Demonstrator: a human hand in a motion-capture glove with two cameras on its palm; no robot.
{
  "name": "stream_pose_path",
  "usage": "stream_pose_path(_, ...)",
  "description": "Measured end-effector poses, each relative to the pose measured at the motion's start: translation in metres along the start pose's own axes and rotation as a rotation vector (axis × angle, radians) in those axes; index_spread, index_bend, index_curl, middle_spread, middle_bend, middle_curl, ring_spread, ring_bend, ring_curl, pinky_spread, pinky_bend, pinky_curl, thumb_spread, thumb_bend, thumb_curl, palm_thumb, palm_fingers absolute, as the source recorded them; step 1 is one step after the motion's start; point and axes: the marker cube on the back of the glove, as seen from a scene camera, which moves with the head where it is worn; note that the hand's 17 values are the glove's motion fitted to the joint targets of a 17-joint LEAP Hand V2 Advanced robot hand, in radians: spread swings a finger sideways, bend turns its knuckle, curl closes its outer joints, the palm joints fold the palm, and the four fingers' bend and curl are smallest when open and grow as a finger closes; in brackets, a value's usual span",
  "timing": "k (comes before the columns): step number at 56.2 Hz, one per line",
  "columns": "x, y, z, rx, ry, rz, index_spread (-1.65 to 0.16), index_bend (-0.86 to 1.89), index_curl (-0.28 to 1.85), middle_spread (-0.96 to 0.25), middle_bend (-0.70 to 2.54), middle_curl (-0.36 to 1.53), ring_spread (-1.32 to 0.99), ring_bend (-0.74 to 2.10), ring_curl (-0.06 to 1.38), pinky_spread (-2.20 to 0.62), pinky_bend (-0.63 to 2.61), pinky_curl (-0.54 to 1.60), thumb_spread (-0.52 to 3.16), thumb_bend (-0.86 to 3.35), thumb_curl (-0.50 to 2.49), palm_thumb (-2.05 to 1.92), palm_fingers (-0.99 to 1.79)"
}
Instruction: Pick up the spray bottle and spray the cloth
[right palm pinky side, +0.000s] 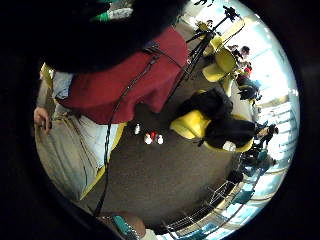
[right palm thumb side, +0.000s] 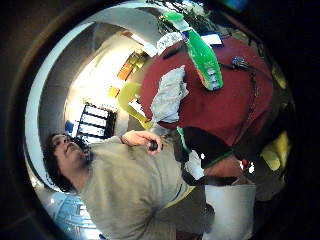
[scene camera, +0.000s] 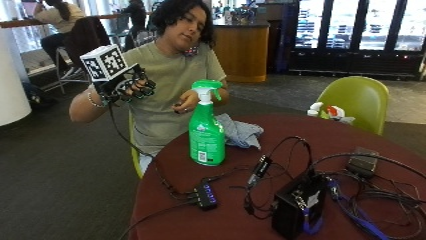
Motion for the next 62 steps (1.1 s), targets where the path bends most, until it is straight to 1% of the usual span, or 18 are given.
stream_pose_path(4, 0.002, -0.001, 0.0, 0.002, -0.004, 0.003, -0.27, 0.19, 0.11, 0.0, 0.25, 0.1, -0.03, 0.3, 0.1, 0.14, 0.29, 0.11, 0.6, 0.26, 0.13, 0.45, 0.39)
stream_pose_path(8, 0.004, -0.001, 0.001, 0.001, -0.009, 0.005, -0.32, 0.18, 0.15, 0.0, 0.24, 0.13, -0.04, 0.3, 0.14, 0.17, 0.29, 0.15, 0.77, 0.24, 0.16, 0.48, 0.37)
stream_pose_path(14, 0.006, -0.002, 0.001, 0.004, -0.045, 0.002, -0.37, 0.17, 0.19, 0.0, 0.23, 0.17, -0.05, 0.29, 0.16, 0.19, 0.28, 0.18, 0.91, 0.2, 0.2, 0.5, 0.36)
stream_pose_path(20, 0.005, -0.013, 0.005, 0.009, -0.139, 0.001, -0.38, 0.16, 0.21, 0.0, 0.22, 0.2, -0.05, 0.3, 0.18, 0.2, 0.27, 0.21, 0.99, 0.16, 0.23, 0.52, 0.35)
stream_pose_path(31, -0.009, -0.051, 0.031, -0.012, -0.429, 0.026, -0.39, 0.14, 0.22, 0.01, 0.22, 0.25, -0.04, 0.32, 0.22, 0.21, 0.27, 0.25, 1.05, 0.11, 0.29, 0.6, 0.37)
stream_pose_path(35, -0.017, -0.069, 0.042, 0.023, -0.566, 0.046, -0.38, 0.13, 0.22, 0.02, 0.22, 0.26, -0.04, 0.33, 0.23, 0.21, 0.28, 0.27, 1.06, 0.09, 0.31, 0.63, 0.36)
stream_pose_path(39, -0.02, -0.092, 0.052, 0.067, -0.752, 0.083, -0.38, 0.13, 0.23, 0.03, 0.22, 0.27, -0.03, 0.33, 0.24, 0.21, 0.29, 0.28, 1.07, 0.08, 0.32, 0.66, 0.36)
stream_pose_path(44, -0.018, -0.12, 0.062, 0.085, -0.933, 0.108, -0.36, 0.13, 0.23, 0.04, 0.23, 0.29, -0.02, 0.34, 0.25, 0.21, 0.3, 0.29, 1.05, 0.05, 0.34, 0.7, 0.38)
stream_pose_path(53, -0.018, -0.169, 0.078, 0.142, -1.003, 0.152, -0.34, 0.12, 0.22, 0.05, 0.23, 0.31, -0.01, 0.35, 0.27, 0.21, 0.3, 0.31, 1.0, 0.01, 0.37, 0.74, 0.37)
stream_pose_path(62, -0.03, -0.219, 0.091, 0.288, -1.026, 0.179, -0.3, 0.1, 0.21, 0.06, 0.23, 0.32, 0.0, 0.42, 0.3, 0.19, 0.3, 0.32, 0.93, -0.03, 0.38, 0.75, 0.37)
